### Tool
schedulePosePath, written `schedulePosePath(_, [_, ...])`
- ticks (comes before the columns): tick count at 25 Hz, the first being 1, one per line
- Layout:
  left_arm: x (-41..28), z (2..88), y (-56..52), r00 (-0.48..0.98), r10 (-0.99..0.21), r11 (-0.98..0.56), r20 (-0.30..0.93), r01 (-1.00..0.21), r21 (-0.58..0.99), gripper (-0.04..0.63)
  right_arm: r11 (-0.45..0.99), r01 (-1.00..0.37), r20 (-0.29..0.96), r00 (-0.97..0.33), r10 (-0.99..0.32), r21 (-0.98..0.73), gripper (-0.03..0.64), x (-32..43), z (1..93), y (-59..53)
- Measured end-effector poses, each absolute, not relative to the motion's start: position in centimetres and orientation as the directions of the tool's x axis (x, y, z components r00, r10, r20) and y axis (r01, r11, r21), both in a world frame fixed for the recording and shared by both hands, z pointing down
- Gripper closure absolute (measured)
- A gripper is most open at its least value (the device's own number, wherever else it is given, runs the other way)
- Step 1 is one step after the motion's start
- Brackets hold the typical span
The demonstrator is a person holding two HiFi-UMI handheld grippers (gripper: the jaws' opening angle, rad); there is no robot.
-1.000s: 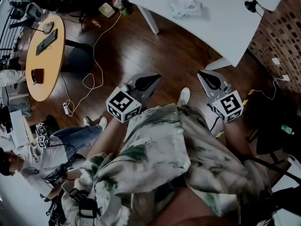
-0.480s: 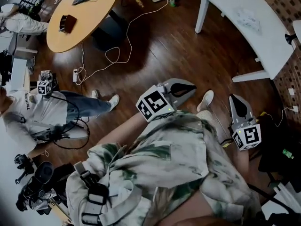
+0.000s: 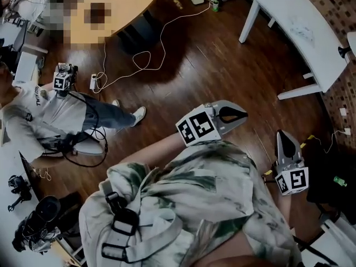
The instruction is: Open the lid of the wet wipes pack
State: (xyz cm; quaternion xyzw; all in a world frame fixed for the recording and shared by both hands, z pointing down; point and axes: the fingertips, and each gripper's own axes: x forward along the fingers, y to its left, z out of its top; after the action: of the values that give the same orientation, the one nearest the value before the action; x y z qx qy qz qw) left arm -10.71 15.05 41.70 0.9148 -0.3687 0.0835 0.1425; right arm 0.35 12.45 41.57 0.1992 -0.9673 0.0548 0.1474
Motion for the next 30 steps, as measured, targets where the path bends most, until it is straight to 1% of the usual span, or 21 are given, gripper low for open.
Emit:
schedulePosePath(4, [-8.6,40.8,17.9,0.737,-0.629,-0.715,0.247,-0.673,0.187,0.594,0.914,-0.404,0.308,-0.875,-0.374,-0.037,0.614,1.8,41.2,16.5])
schedulePosePath(9, [-4.3,39.5,21.0,0.744,-0.625,-0.719,0.238,-0.667,0.198,0.594,0.902,-0.429,0.298,-0.868,-0.396,-0.052,0.614,6.5,40.6,20.3])
schedulePosePath(16, [0.4,39.0,27.1,0.696,-0.665,-0.661,0.270,-0.717,0.222,0.594,0.930,-0.361,0.293,-0.899,-0.326,-0.072,0.614,10.8,41.3,25.3])
schedulePosePath(21, [1.7,38.2,31.0,0.690,-0.671,-0.652,0.272,-0.723,0.228,0.594,0.941,-0.331,0.291,-0.909,-0.299,-0.068,0.614,10.9,40.7,27.7])
schedulePosePath(27, [1.0,36.8,33.6,0.733,-0.633,-0.714,0.248,-0.677,0.176,0.594,0.910,-0.413,0.252,-0.886,-0.389,-0.047,0.614,10.2,39.2,30.6])
schedulePosePath(30, [0.2,35.4,35.3,0.776,-0.587,-0.758,0.230,-0.627,0.178,0.594,0.892,-0.448,0.263,-0.869,-0.419,-0.058,0.614,8.7,38.4,32.7])
